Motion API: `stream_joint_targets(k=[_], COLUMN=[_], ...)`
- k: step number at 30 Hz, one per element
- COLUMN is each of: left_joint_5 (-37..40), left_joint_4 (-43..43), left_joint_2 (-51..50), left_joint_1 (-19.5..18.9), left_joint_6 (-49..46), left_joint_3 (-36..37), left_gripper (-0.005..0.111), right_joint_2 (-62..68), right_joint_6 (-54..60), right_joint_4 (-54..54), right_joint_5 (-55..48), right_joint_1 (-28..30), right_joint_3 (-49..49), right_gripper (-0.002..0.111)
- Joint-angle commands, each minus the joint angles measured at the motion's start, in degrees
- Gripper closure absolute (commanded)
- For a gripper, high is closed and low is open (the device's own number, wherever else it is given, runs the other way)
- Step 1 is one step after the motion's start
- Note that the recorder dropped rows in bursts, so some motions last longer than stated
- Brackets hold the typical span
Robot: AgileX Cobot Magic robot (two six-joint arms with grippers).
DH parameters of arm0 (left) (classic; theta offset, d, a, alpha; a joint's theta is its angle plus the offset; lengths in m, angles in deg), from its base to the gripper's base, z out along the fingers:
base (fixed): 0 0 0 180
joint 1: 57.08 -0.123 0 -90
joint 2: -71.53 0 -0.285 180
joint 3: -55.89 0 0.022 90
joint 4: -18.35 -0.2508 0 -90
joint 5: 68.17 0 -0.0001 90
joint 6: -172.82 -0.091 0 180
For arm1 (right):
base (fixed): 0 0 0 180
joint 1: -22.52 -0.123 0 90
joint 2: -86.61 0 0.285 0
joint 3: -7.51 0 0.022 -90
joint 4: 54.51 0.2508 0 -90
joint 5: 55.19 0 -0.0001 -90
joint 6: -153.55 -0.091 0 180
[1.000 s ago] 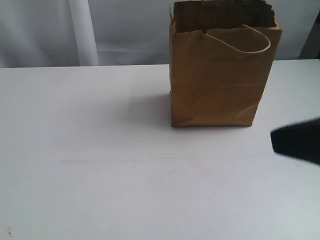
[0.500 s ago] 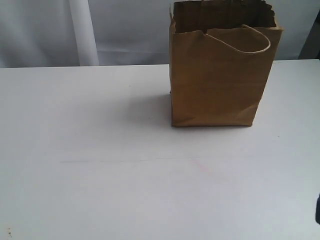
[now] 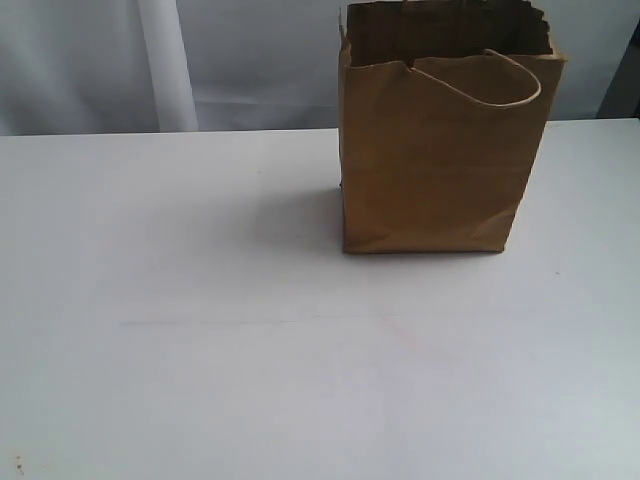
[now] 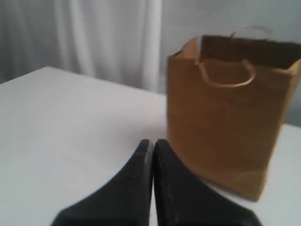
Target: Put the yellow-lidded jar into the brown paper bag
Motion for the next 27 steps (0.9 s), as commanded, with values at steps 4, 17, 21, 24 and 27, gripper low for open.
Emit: stream_joint_targets(k=[4, 17, 21, 24, 27], left_joint_5=[-0.54, -0.54, -0.54, -0.54, -0.54], left_joint_4=[0.22, 0.22, 0.22, 0.22, 0.22], left_joint_2=[-0.17, -0.17, -0.17, -0.17, -0.17], left_joint_1=[0.28, 0.28, 0.28, 0.28, 0.28], left_joint_6=[0.22, 0.22, 0.22, 0.22, 0.22], left_joint_3=[-0.13, -0.13, -0.13, -0.13, -0.13], left_gripper=[0.106, 0.106, 0.106, 0.106, 0.106], right_joint_2=[-5.20, -15.54, -15.54, -15.54, -15.54], right_joint_6=[0.41, 0.72, 1.48, 1.95, 1.94], right_joint_4=[-6.55, -6.55, -6.55, -6.66, -8.04], right_joint_5=[22.27, 31.82, 31.49, 29.97, 26.71], right_joint_1=[4.99, 5.21, 5.21, 5.21, 5.21], right_joint_3=[13.75, 27.95, 27.95, 27.95, 27.95], right_gripper=[0.108, 0.108, 0.108, 0.108, 0.108])
